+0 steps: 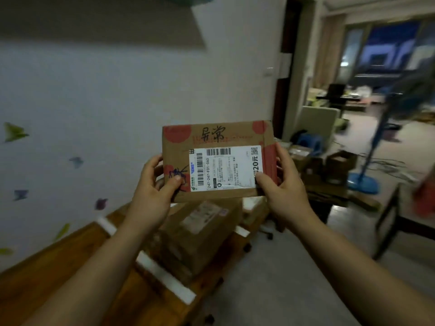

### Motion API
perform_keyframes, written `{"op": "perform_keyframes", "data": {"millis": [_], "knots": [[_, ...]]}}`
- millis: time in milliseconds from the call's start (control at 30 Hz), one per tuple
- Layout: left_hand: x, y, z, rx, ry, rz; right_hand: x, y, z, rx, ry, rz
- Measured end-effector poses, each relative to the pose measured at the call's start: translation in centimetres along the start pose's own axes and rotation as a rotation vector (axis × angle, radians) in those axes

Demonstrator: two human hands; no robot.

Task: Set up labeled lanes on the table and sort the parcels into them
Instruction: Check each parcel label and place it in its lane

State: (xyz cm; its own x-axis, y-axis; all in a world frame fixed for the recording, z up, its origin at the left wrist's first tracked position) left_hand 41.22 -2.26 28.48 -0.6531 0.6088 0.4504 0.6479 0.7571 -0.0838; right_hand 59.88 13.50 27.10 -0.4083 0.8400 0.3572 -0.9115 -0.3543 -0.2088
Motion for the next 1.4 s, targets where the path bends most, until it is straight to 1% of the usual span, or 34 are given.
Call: {"op": "perform_keyframes", "data": {"millis": [100,167,333,533,667,833,967,1100,1200,1267,1400], "knots": [[2.1,8.5,1.6,-0.046,-0.039,0.144,1.8,-6.9,-3.3,-0.042,0.070,-0.112],[3.4,13.5,2.5,-0.066,-0.055,0.208,2.8,-10.5,-5.2,-0.074,0.096,-0.177],[6.9,24.1,4.8,-0.125,-0.088,0.332,7.3,-16.8,-9.7,-0.154,0.169,-0.280],[15.4,34.7,9.5,-0.152,-0.105,0.431,17.3,-21.1,-15.8,-0.188,0.202,-0.309],[21.5,41.6,11.5,-0.167,-0.117,0.489,25.1,-24.5,-19.0,-0.255,0.230,-0.321],[27.0,49.4,14.1,-0.198,-0.155,0.560,33.1,-28.8,-23.7,-0.263,0.287,-0.362],[30.7,54.4,16.2,-0.155,-0.172,0.541,39.6,-31.1,-27.6,-0.297,0.298,-0.329],[34.9,59.1,18.9,-0.124,-0.192,0.458,47.4,-33.0,-31.4,-0.233,0.248,-0.197],[38.2,62.4,20.3,-0.111,-0.189,0.366,54.0,-34.2,-33.7,-0.237,0.216,-0.105],[40.4,63.7,21.0,-0.059,-0.197,0.275,58.3,-34.3,-34.7,-0.233,0.189,-0.021],[44.8,64.1,22.4,0.048,-0.207,0.150,65.9,-31.9,-35.5,-0.142,0.166,0.154]]}}
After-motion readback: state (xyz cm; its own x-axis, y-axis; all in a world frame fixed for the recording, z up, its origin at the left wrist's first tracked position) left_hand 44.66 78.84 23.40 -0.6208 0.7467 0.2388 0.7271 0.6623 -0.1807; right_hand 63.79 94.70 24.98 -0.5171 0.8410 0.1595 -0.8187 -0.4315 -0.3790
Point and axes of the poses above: each hand's wrist, its own x-axis towards the middle knuckle, its own y-axis out of the palm, z = x × y, the point moved 3 cm from there along x, towards the middle knuckle, and after that the axes turned 5 degrees about y, right-handed, at the moved point
